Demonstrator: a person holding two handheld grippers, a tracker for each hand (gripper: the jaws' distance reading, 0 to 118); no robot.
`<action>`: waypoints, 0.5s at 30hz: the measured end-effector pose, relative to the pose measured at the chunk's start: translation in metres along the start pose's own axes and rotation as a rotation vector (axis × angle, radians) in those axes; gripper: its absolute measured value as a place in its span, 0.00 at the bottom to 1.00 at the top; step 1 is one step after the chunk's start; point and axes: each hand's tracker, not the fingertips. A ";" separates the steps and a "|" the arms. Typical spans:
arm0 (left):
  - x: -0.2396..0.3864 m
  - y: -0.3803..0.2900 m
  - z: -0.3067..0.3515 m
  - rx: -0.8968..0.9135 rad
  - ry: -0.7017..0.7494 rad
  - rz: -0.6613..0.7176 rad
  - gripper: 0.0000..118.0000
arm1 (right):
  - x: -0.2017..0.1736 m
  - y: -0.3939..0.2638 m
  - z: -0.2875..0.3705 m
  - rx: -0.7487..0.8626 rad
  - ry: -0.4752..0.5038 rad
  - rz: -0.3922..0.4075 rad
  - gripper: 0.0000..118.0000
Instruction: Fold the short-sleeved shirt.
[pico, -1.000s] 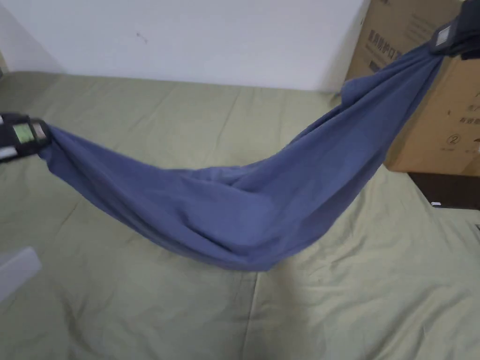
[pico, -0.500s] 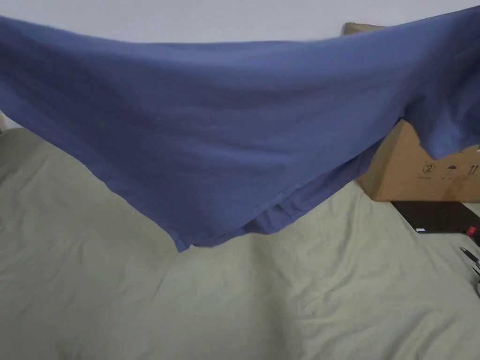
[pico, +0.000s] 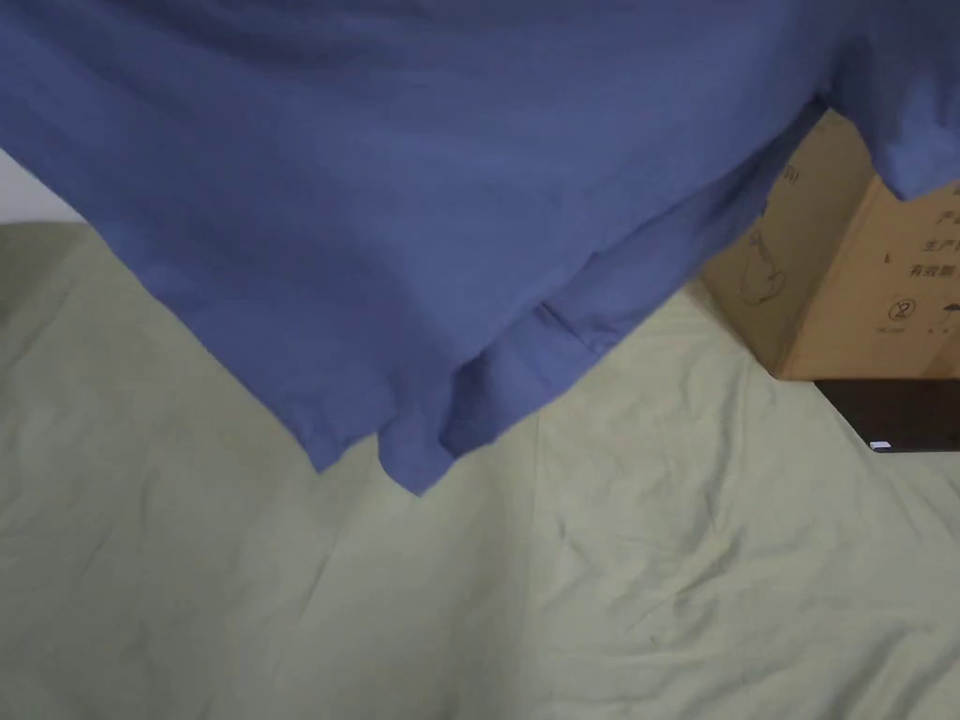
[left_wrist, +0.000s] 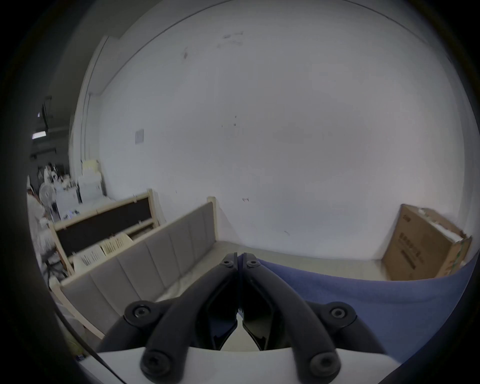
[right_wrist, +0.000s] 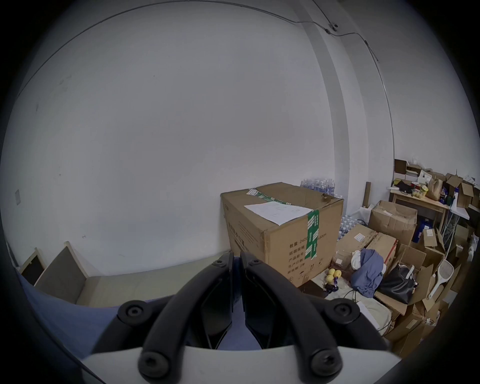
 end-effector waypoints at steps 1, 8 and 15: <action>0.008 0.006 -0.008 0.005 0.013 -0.008 0.00 | -0.008 0.003 -0.011 0.005 -0.016 -0.002 0.03; 0.038 0.022 -0.072 0.059 0.045 0.035 0.00 | -0.049 -0.002 -0.075 0.043 -0.062 -0.036 0.03; 0.055 -0.021 -0.132 0.075 0.031 0.077 0.00 | -0.074 -0.052 -0.138 0.047 -0.076 -0.077 0.03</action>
